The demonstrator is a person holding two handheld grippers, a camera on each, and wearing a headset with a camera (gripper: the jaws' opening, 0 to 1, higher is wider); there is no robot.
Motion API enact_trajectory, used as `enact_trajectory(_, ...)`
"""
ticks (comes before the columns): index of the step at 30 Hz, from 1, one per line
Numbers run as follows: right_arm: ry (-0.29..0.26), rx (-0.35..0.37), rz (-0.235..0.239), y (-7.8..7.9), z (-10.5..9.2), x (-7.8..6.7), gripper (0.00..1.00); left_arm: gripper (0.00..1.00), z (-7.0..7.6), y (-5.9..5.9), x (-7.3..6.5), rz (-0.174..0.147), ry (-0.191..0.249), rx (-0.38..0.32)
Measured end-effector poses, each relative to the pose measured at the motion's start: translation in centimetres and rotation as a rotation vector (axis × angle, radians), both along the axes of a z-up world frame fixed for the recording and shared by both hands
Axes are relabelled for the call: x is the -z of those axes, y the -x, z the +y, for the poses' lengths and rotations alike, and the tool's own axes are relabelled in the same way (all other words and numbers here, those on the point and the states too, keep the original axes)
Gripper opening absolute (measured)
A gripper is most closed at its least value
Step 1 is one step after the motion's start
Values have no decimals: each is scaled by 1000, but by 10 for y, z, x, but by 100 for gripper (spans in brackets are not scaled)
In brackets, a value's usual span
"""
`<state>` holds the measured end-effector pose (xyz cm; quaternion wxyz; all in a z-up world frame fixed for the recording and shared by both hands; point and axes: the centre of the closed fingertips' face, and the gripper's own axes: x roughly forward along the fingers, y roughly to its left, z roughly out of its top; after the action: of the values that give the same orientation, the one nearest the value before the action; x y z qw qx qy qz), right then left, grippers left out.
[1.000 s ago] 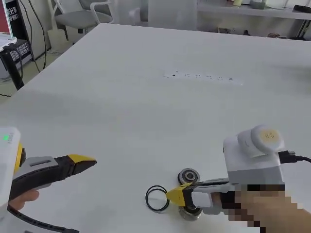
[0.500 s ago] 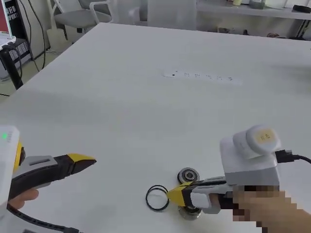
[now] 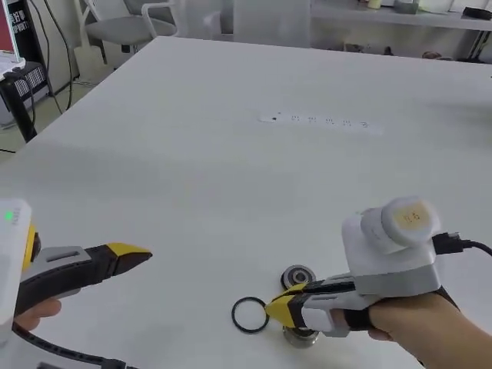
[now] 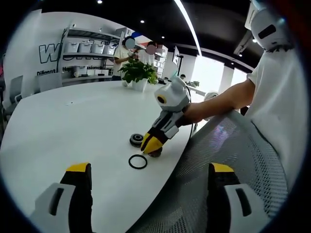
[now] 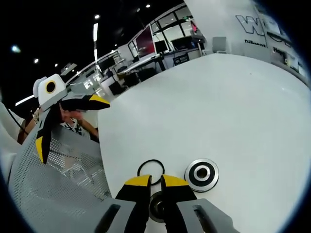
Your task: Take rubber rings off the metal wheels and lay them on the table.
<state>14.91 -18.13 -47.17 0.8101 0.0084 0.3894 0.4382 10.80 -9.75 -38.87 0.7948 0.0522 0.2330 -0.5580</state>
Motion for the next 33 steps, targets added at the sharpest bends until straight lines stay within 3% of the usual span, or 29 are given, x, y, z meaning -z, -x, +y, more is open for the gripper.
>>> enact_trajectory(8,-15,26,-21,-7,-6,-9,7,99,0,1,1,-1,-4,2)
enact_trajectory(19,-131,109,-108,-29,-18,-44,15,99,-1,3,-3,-16,-10,29)
enact_trajectory(24,-152,137,-143,-35,-27,-53,18,99,-2,-2,-8,-35,-16,37)
enact_trajectory(30,-168,167,-185,-44,-46,-57,24,99,-9,-13,-25,-61,-9,62)
enact_trajectory(33,-173,189,-203,-47,-54,-59,26,99,-13,-22,-35,-95,-10,81)
